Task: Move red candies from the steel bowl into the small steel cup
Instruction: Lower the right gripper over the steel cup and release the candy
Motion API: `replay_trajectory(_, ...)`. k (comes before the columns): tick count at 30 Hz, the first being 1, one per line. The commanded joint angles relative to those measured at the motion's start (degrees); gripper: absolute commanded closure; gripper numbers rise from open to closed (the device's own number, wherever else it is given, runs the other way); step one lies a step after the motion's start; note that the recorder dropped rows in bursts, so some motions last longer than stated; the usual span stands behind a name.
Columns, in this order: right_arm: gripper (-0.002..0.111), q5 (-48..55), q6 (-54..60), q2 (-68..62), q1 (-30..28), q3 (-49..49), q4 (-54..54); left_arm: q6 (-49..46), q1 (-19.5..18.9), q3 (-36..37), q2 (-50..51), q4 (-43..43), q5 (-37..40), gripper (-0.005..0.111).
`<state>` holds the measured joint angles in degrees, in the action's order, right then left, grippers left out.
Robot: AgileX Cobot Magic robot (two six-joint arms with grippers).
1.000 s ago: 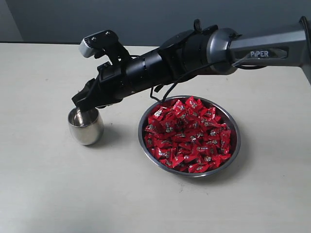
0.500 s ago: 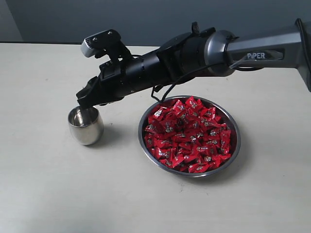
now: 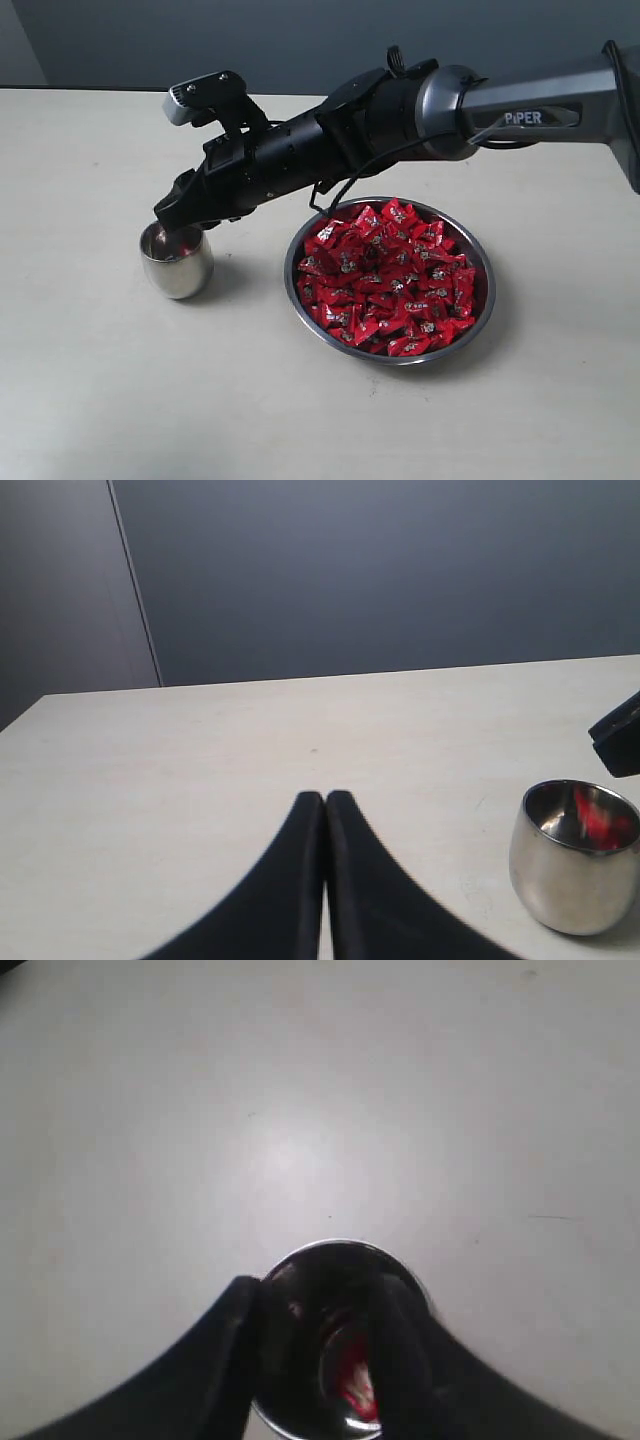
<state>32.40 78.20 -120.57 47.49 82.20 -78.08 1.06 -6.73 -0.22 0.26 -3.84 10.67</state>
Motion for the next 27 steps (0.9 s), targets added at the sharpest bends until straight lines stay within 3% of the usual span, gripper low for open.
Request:
replay_trajectory(1,0.078,0.18,-0.88,0.1,-0.02,0.37,0.64,0.07,-0.04,0.22,-0.26,-0.06,-0.23,0.106)
replay_trajectory(4,0.083,0.67,-0.88,0.1,-0.02,0.37,0.64,0.07,-0.04,0.22,-0.26,-0.06,-0.23,0.106)
replay_trajectory(8,0.074,1.76,-1.83,0.1,-0.02,0.37,0.64,0.07,-0.04,0.22,-0.26,-0.06,-0.23,0.106)
replay_trajectory(15,0.074,1.18,-3.41,1.73,-0.14,0.37,3.52,0.07,-0.04,0.22,-0.26,-0.06,-0.35,0.106)
replay_trajectory(27,0.079,-3.76,-19.23,5.69,-0.25,0.37,21.99,0.07,-0.04,0.22,-0.26,-0.06,-0.35,0.106)
